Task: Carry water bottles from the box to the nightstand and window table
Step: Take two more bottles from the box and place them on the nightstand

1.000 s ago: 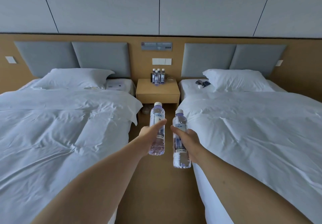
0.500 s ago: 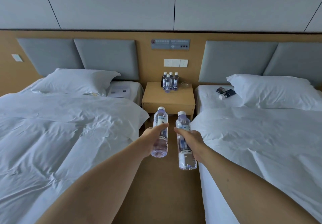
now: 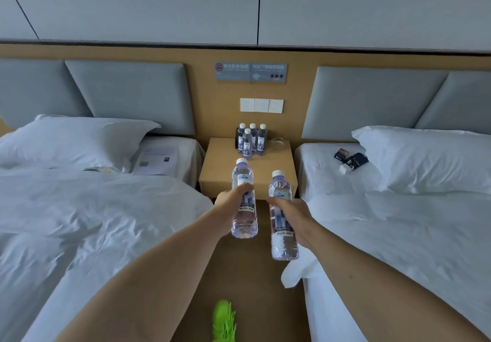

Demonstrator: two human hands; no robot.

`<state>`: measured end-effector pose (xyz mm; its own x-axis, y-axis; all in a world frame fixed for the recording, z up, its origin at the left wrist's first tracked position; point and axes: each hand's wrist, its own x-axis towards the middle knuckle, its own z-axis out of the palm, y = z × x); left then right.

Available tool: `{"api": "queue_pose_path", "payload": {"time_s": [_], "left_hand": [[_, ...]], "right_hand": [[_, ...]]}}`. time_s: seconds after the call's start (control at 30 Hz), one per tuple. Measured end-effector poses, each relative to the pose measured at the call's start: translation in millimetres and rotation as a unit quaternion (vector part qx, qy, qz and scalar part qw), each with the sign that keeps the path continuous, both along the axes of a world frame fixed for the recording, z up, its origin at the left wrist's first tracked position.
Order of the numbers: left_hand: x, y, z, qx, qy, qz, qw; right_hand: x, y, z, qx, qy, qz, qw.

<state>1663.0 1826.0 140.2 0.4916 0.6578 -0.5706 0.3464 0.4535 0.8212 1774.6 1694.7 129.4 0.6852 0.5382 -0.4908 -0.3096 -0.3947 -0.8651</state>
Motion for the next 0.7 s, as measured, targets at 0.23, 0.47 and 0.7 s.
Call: {"api": "queue_pose_path", "payload": {"time_s": [0.23, 0.47, 0.7], "left_hand": [[87, 123, -3, -0.006, 0.025, -0.052, 0.998], [140, 204, -21, -0.026, 0.037, -0.087, 0.995], [213, 266, -48, 0.013, 0.041, -0.058, 0.997]], "right_hand": [[77, 113, -7, 0.000, 0.001, -0.051, 0.999], [135, 186, -21, -0.012, 0.007, -0.048, 0.999], [220, 260, -44, -0.041, -0.043, -0.047, 0.997]]}}
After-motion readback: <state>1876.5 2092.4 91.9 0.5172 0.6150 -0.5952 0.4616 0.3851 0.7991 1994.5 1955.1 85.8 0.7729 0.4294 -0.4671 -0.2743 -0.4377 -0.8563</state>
